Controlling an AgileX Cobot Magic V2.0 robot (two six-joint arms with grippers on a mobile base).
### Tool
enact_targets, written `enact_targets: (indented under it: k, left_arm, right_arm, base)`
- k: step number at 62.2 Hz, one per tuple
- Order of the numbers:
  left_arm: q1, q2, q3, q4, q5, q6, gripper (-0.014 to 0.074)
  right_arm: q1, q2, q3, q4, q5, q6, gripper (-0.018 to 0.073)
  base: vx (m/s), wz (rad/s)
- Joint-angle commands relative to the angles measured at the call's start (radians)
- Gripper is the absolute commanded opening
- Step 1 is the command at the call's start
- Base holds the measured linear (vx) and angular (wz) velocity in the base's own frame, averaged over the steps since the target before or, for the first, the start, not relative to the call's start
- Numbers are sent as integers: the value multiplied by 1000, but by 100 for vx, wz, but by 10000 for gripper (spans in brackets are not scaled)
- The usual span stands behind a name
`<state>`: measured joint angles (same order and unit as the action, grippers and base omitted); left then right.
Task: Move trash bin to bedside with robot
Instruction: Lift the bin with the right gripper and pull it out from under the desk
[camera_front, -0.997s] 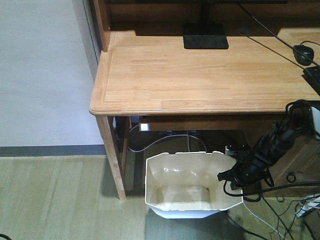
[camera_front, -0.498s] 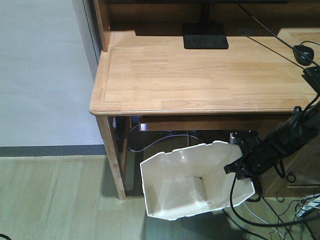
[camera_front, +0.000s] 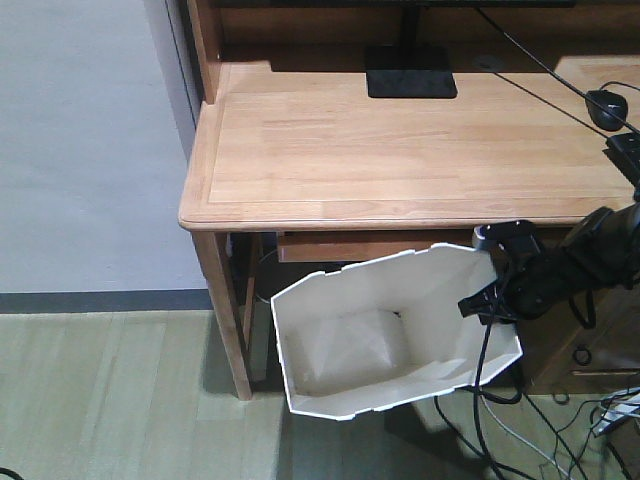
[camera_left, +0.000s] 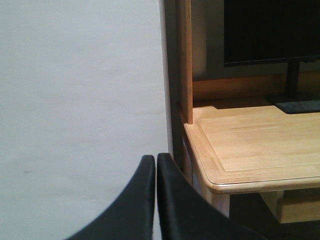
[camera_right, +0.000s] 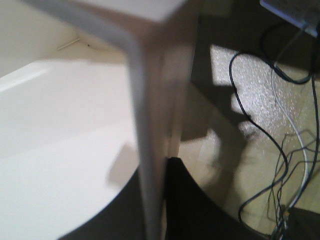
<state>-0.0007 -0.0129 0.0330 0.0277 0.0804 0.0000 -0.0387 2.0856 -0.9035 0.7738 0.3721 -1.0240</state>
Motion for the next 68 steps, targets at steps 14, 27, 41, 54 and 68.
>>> enact_targets:
  k: [14,27,41,54,68]
  left_arm:
    - [-6,-15,12,-9,-74,-14,-6]
    - [-6,-15,12,-9,-74,-14,-6]
    - [-6,-15,12,-9,-74,-14,-6]
    - [-6,-15,12,-9,-74,-14,-6]
    - [-6,-15,12,-9,-74,-14,-6]
  right_arm:
    - [-1,-217,-20,122,188,-7,-5]
    - [-1,-262,-18,261,303,-107,-5]
    - [-1,-274,119,457,251,-280,-5]
    - [-1,-274,203,588,201,-455,-5]
    - [-1,-274,209,590,144,-450,-5]
  base:
    - [0,0]
    - [0,0]
    - [0,0]
    - [0,0]
    - [0,0]
